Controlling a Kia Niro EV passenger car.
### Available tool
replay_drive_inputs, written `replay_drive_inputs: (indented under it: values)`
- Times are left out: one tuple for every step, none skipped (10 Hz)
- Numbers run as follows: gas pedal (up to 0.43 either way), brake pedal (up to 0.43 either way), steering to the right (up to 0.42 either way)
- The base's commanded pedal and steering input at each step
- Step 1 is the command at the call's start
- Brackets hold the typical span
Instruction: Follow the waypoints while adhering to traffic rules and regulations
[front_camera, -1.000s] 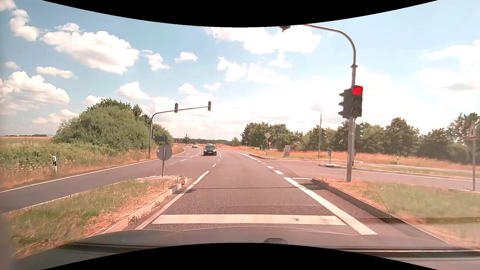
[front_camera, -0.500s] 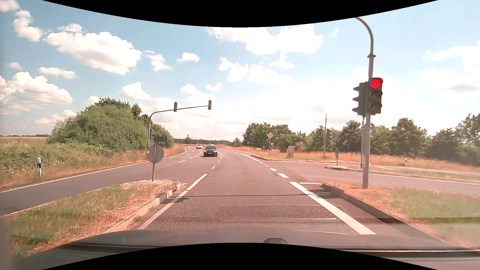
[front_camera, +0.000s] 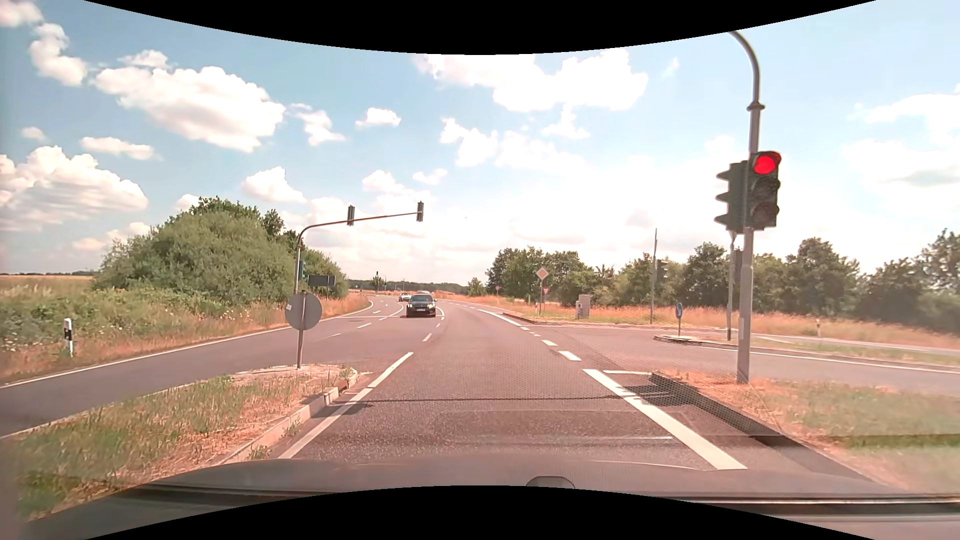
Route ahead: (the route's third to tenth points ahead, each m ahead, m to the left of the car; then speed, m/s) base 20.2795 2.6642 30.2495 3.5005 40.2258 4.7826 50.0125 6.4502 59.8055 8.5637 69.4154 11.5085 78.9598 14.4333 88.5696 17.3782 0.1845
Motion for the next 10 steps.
replay_drive_inputs:
  values:
    - [0.000, 0.213, -0.037]
    - [0.000, 0.207, -0.038]
    - [0.000, 0.201, -0.040]
    - [0.000, 0.213, -0.041]
    - [0.000, 0.244, -0.042]
    - [0.000, 0.287, -0.042]
    - [0.000, 0.323, -0.042]
    - [0.000, 0.348, -0.042]
    - [0.000, 0.360, -0.042]
    - [0.000, 0.360, -0.042]
